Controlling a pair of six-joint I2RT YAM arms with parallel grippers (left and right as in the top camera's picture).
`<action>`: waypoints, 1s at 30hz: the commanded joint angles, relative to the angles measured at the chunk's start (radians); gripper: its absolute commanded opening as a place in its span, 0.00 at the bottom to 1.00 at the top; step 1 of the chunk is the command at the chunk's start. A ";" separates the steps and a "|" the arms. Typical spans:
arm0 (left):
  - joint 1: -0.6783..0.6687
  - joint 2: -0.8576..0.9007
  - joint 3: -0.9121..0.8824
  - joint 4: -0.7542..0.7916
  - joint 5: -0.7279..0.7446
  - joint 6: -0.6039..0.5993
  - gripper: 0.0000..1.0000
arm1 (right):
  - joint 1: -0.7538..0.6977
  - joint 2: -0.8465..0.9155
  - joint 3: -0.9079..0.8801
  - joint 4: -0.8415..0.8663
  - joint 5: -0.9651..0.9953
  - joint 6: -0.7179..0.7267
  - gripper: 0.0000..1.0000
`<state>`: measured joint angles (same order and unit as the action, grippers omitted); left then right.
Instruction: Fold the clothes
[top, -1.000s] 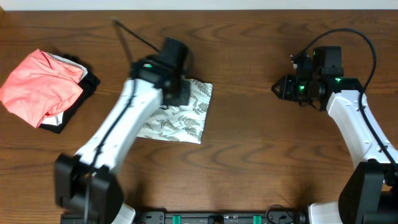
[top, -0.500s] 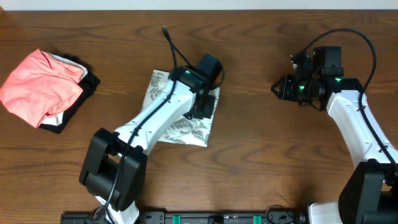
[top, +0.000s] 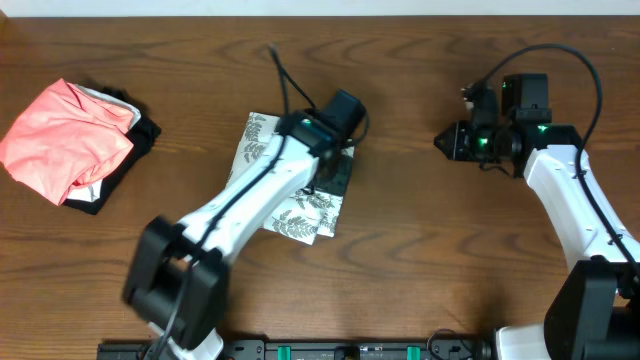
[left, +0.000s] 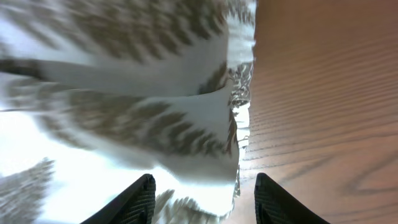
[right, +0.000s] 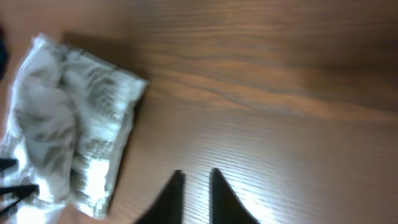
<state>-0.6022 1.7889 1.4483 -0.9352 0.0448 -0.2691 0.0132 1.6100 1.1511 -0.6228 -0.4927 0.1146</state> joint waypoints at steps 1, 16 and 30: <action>0.060 -0.152 0.009 -0.006 -0.043 0.002 0.51 | 0.034 -0.004 0.010 0.030 -0.190 -0.094 0.01; 0.530 -0.317 0.007 -0.138 -0.087 -0.074 0.52 | 0.395 0.083 0.010 0.591 -0.502 0.100 0.05; 0.647 -0.314 -0.006 -0.146 -0.087 -0.077 0.57 | 0.443 0.495 0.010 0.843 -0.497 0.319 0.03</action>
<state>0.0402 1.4681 1.4521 -1.0752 -0.0334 -0.3405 0.4889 2.0686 1.1591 0.2321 -0.9813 0.3885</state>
